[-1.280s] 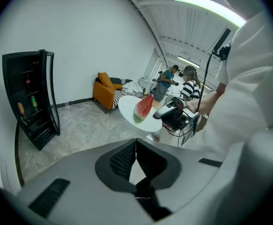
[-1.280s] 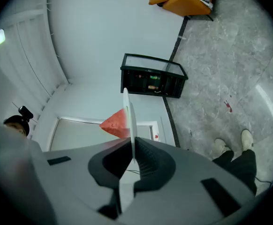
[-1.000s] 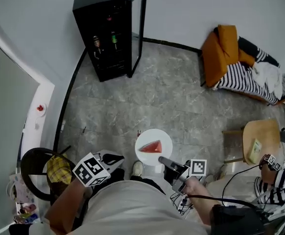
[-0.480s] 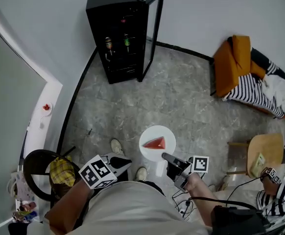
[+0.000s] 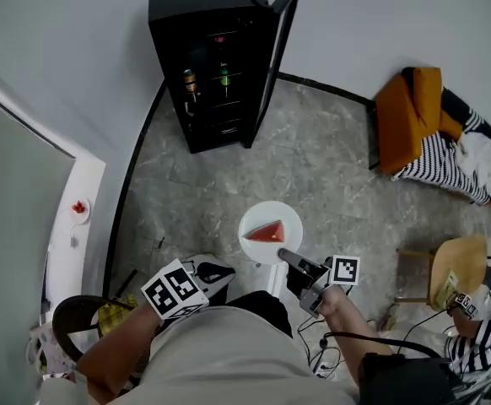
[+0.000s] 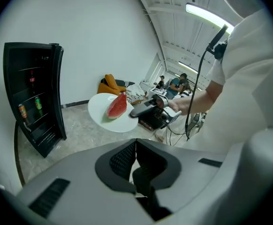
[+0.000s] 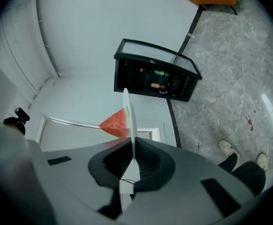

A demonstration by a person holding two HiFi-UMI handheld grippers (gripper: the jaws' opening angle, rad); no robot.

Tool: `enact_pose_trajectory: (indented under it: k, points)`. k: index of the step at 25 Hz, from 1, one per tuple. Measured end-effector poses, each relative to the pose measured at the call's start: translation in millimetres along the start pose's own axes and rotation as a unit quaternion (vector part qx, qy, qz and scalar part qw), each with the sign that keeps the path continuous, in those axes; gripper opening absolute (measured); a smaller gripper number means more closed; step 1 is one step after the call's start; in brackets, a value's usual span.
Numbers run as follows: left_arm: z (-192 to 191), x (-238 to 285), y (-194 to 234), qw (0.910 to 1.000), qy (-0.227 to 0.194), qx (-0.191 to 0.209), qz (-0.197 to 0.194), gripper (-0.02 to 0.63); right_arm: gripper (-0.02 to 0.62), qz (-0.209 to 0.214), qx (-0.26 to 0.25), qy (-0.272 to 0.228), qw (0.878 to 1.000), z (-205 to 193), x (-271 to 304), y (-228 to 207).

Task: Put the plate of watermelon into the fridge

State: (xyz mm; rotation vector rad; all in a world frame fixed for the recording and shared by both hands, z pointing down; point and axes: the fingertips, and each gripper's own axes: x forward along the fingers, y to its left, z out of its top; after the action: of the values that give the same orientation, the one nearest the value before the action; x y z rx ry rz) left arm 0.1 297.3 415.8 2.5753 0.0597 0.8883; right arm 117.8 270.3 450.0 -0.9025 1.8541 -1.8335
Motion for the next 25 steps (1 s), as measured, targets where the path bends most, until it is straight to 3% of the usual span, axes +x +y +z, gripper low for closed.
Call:
enact_pose_trajectory:
  k: [5,10,25]
  points:
    - [6,-29,58,0.9999,-0.001,0.015,0.003,0.012,0.02,-0.006,-0.011,-0.002,1.0,39,68,1]
    - [16,-42,100,0.9994,-0.025,-0.019,0.011,0.012,0.02,-0.012,-0.016,0.014,1.0,84,131,-6]
    - [61,-36,274,0.9928,-0.041,-0.09,0.068,0.012,0.021,-0.031,-0.01,0.026,0.999,258,339,-115]
